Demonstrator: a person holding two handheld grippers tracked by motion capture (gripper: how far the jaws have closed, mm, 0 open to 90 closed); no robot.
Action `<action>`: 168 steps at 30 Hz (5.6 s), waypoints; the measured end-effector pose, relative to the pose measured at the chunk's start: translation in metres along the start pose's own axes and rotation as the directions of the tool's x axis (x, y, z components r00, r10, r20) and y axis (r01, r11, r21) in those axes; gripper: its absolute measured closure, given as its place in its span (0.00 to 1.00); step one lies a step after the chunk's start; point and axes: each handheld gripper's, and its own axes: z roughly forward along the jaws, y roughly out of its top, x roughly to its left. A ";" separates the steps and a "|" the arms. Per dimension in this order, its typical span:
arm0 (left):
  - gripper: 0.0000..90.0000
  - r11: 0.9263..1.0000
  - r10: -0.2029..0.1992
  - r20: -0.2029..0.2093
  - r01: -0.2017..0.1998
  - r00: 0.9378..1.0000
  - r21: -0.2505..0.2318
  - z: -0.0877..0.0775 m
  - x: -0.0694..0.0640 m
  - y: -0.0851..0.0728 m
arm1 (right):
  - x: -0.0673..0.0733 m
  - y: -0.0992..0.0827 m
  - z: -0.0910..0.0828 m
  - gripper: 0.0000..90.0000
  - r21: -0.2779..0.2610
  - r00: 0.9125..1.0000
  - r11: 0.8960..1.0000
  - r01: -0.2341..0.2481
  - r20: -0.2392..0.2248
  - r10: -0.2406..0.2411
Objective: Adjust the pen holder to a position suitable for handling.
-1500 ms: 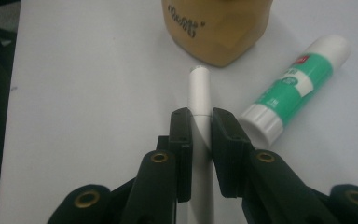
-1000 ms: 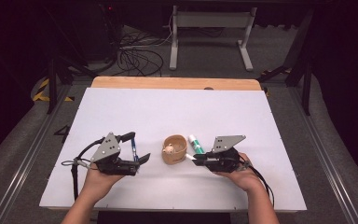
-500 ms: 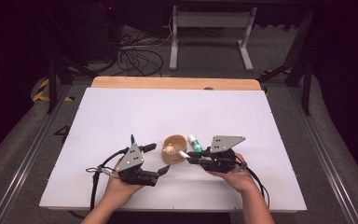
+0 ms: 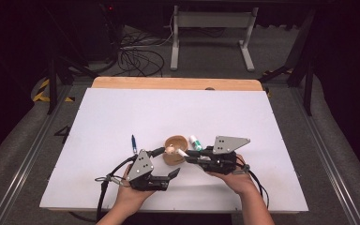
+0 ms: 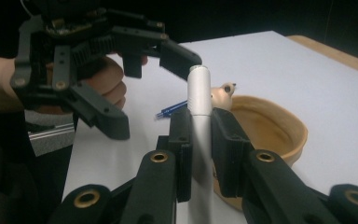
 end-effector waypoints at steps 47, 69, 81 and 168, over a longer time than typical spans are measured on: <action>0.81 0.988 -0.151 0.169 0.146 0.974 0.042 0.020 -0.002 -0.011 | 0.024 0.009 0.028 0.88 -0.166 0.999 0.986 0.020 -0.036 -0.026; 0.86 0.983 -0.100 0.144 0.075 0.984 0.170 0.013 0.002 -0.003 | 0.023 0.009 0.025 0.79 -0.108 0.997 0.993 0.053 -0.048 -0.059; 0.86 0.986 -0.089 0.131 0.068 0.987 0.153 0.001 0.009 0.006 | 0.016 0.006 0.011 0.65 -0.093 0.999 0.996 0.015 -0.032 -0.018; 0.83 0.979 -0.148 -0.011 0.148 0.989 0.140 0.031 0.071 0.028 | -0.009 -0.011 -0.036 0.36 -0.075 0.978 0.996 -0.057 0.198 0.071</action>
